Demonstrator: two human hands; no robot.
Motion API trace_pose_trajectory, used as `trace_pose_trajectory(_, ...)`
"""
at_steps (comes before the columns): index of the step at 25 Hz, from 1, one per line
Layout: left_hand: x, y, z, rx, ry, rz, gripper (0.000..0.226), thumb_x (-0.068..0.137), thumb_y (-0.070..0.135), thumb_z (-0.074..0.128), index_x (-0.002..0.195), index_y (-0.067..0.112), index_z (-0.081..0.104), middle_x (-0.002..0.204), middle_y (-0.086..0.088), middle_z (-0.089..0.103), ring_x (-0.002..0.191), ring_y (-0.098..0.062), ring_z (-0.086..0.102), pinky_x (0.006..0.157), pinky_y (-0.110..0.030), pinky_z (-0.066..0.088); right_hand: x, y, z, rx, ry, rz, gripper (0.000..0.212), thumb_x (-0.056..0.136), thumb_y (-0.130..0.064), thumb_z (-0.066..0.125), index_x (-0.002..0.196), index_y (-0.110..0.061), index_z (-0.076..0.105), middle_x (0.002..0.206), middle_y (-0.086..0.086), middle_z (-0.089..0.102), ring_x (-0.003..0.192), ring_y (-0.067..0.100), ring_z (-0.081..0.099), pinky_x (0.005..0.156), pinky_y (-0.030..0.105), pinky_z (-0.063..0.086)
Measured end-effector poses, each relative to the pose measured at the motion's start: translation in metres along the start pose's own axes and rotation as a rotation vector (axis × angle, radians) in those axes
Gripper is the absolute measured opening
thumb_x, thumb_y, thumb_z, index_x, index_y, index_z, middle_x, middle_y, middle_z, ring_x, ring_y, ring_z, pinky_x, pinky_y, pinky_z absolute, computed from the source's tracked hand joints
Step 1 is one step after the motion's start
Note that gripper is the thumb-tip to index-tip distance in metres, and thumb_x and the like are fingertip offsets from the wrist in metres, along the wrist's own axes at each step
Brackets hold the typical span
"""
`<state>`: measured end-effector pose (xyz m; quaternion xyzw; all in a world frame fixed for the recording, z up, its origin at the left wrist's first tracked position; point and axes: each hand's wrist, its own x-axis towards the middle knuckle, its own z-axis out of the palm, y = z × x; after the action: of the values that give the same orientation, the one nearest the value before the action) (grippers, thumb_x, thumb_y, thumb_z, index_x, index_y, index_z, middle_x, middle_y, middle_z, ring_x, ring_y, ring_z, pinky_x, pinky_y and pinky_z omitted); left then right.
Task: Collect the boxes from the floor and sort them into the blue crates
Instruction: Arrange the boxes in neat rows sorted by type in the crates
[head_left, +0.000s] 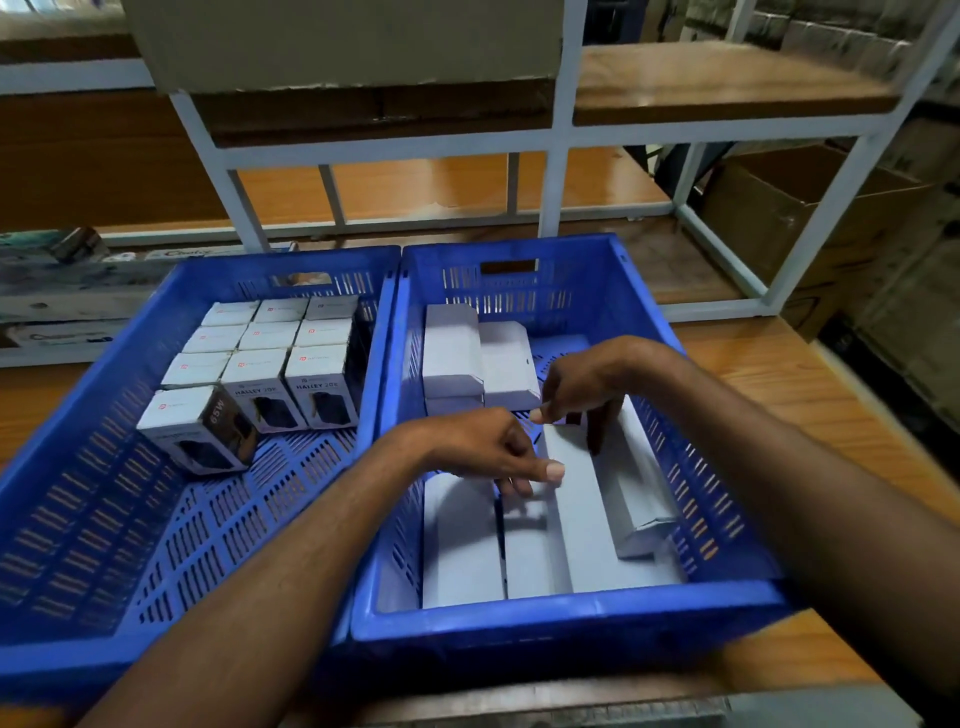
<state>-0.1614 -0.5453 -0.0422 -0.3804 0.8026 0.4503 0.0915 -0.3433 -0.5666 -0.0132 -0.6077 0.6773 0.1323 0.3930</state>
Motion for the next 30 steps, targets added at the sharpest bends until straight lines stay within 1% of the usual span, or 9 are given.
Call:
trace_pose_trajectory(4, -0.003, -0.001, -0.002, -0.048, -0.006, 0.0, 0.057, 0.093, 0.062, 0.063, 0.095, 0.007, 0.075, 0.09, 0.003, 0.08, 0.09, -0.019, 0.077, 0.092, -0.042, 0.058, -0.007, 0.0, 0.002, 0.207, 0.079, -0.02, 0.027, 0.11, -0.021, 0.049, 0.112, 0.0, 0.067, 0.11, 0.02, 0.069, 0.056, 0.032, 0.073, 0.062, 0.038, 0.064)
trace_pose_trajectory(9, -0.006, 0.0, -0.01, -0.073, 0.318, -0.017, 0.054, 0.081, 0.069, 0.073, 0.086, 0.016, 0.066, 0.062, 0.013, 0.055, 0.055, -0.008, 0.052, 0.054, -0.024, 0.038, -0.019, 0.001, -0.007, 0.549, 0.1, -0.161, 0.028, 0.107, -0.007, 0.049, 0.111, 0.009, 0.071, 0.1, 0.021, 0.078, 0.071, 0.024, 0.075, 0.069, 0.027, 0.064)
trace_pose_trajectory(12, -0.001, -0.004, -0.017, -0.156, 0.603, -0.026, 0.055, 0.078, 0.067, 0.076, 0.109, 0.022, 0.067, 0.095, 0.004, 0.075, 0.078, -0.014, 0.068, 0.066, -0.035, 0.052, -0.019, 0.003, -0.012, 0.771, 0.24, -0.325, 0.02, 0.1, 0.001, 0.06, 0.116, 0.005, 0.072, 0.086, 0.01, 0.075, 0.067, 0.012, 0.071, 0.06, 0.02, 0.058)
trace_pose_trajectory(16, -0.005, 0.004, -0.03, -0.608, 0.845, 0.114, 0.052, 0.09, 0.05, 0.074, 0.13, 0.026, 0.052, 0.115, 0.004, 0.074, 0.1, -0.01, 0.073, 0.083, -0.032, 0.059, -0.016, 0.012, -0.026, 0.842, 0.619, -0.503, 0.042, 0.089, -0.023, 0.081, 0.129, -0.018, 0.069, 0.12, -0.005, 0.072, 0.096, -0.001, 0.065, 0.07, 0.011, 0.048)
trace_pose_trajectory(19, -0.008, 0.012, -0.037, -0.895, 0.869, 0.207, 0.046, 0.096, 0.039, 0.069, 0.132, 0.021, 0.046, 0.113, 0.004, 0.076, 0.104, -0.011, 0.073, 0.088, -0.034, 0.057, -0.012, 0.019, -0.026, 0.839, 0.44, -0.546, 0.072, 0.084, -0.033, 0.085, 0.148, -0.027, 0.052, 0.137, -0.007, 0.064, 0.121, 0.007, 0.062, 0.098, 0.031, 0.051)
trace_pose_trajectory(21, -0.006, 0.011, -0.039, -1.028, 0.858, 0.255, 0.053, 0.094, 0.031, 0.074, 0.135, 0.019, 0.042, 0.122, 0.003, 0.072, 0.112, -0.013, 0.071, 0.097, -0.037, 0.057, -0.011, 0.02, -0.021, 0.789, 0.351, -0.63, 0.064, 0.083, -0.029, 0.086, 0.141, -0.024, 0.058, 0.128, -0.004, 0.072, 0.119, 0.014, 0.067, 0.103, 0.038, 0.052)
trace_pose_trajectory(25, -0.01, 0.002, -0.043, -0.357, 1.094, 0.28, 0.083, 0.077, 0.024, 0.089, 0.14, 0.028, 0.036, 0.14, 0.005, 0.05, 0.126, -0.014, 0.056, 0.099, -0.029, 0.053, -0.005, 0.019, -0.021, 0.574, 0.691, -0.747, 0.062, 0.061, -0.015, 0.097, 0.116, -0.032, 0.071, 0.109, -0.009, 0.075, 0.104, 0.012, 0.07, 0.094, 0.039, 0.058)
trace_pose_trajectory(28, -0.011, -0.002, -0.042, 0.35, 1.173, 0.363, 0.073, 0.077, 0.027, 0.087, 0.14, 0.03, 0.051, 0.141, 0.007, 0.054, 0.125, -0.019, 0.053, 0.097, -0.042, 0.048, 0.002, 0.018, -0.021, 0.149, 0.976, -0.741, 0.063, 0.051, -0.024, 0.093, 0.111, -0.035, 0.074, 0.104, -0.013, 0.072, 0.096, 0.016, 0.062, 0.084, 0.046, 0.054)
trace_pose_trajectory(30, -0.008, 0.001, -0.037, 0.436, 1.166, 0.353, 0.062, 0.077, 0.026, 0.086, 0.133, 0.027, 0.057, 0.133, 0.007, 0.059, 0.115, -0.021, 0.059, 0.091, -0.043, 0.05, 0.002, 0.016, -0.016, -0.07, 1.093, -0.835, 0.063, 0.052, -0.028, 0.091, 0.113, -0.029, 0.075, 0.106, -0.012, 0.073, 0.095, 0.02, 0.058, 0.081, 0.048, 0.05)
